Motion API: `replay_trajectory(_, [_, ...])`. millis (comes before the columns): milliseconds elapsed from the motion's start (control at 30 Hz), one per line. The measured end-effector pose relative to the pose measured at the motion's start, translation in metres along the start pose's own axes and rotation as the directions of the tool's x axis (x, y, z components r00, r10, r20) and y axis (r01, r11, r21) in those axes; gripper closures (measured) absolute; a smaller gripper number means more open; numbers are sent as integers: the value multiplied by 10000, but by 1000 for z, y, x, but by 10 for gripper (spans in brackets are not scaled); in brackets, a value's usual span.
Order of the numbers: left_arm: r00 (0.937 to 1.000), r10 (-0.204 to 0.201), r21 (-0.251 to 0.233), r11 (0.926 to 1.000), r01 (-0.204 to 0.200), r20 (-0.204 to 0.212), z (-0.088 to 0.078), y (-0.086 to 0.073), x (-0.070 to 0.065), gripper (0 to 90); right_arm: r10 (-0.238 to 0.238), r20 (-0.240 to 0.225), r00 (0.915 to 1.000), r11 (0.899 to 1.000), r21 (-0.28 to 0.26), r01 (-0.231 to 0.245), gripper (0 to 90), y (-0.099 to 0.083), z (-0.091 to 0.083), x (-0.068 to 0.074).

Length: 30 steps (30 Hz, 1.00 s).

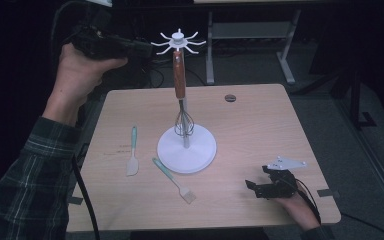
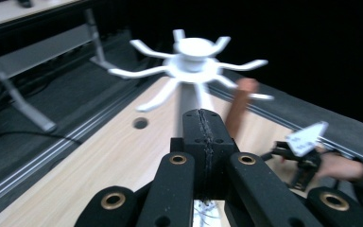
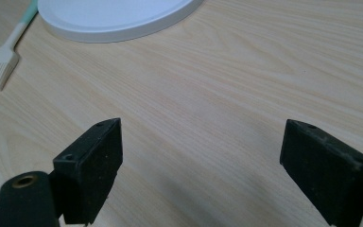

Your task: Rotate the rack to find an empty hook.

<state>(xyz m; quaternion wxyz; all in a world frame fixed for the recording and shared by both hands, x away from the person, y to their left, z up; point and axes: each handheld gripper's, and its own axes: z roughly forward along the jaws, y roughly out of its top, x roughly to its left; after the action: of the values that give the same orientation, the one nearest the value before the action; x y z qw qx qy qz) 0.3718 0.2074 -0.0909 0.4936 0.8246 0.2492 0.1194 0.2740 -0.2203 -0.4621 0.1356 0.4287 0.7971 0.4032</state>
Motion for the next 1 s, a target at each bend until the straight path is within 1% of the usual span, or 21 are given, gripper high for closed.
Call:
replay_trajectory(33, [9999,108,-5,9999,-108,87,-1,0,-5,897,-8,-11,10000,10000,7,8,140,0,0,0])
replay_trajectory(100, [9995,159,-9,9999,-159,275,0,-1,-11,897,-81,-59,9999,9999,58,82,140,0,1,1])
replay_trajectory(200, [9989,352,113,9993,-355,303,7,0,-18,897,-96,-57,9999,9999,71,97,140,0,2,2])
replay_trajectory(267, [9990,390,132,9991,-393,235,11,2,-20,897,-68,-50,10000,9999,81,69,140,0,1,2])
replay_trajectory(333, [9991,353,122,9993,-356,247,15,3,-20,897,-111,-19,9999,9999,48,112,140,0,1,1])
replay_trajectory(367, [9991,380,118,9992,-382,184,17,3,-20,897,-105,-5,9999,9999,58,106,140,0,1,1])
replay_trajectory(433, [9991,372,45,9993,-373,220,20,3,-18,897,-121,-32,9999,9999,101,121,140,0,1,2])
replay_trajectory(500, [9993,345,-9,9994,-345,135,23,2,-16,897,-195,-38,9998,9998,105,195,141,0,1,2])
replay_trajectory(700, [9996,266,-40,9996,-266,1,26,2,-11,897,-205,-37,9998,9997,118,206,141,0,1,2])
replay_trajectory(767, [9994,297,-45,9995,-298,-151,26,2,-10,897,-179,-46,9998,9998,123,179,141,0,2,2])
replay_trajectory(833, [9994,262,-66,9996,-264,-245,26,2,-7,897,-270,-47,9996,9996,111,270,141,0,2,2])
replay_trajectory(933, [9989,237,-35,9997,-239,-404,26,2,-3,897,-281,-36,9996,9995,142,282,141,0,2,3])
replay_trajectory(1000, [9981,196,-40,9998,-199,-578,26,2,-2,897,-303,-11,9995,9995,115,303,141,0,3,2])
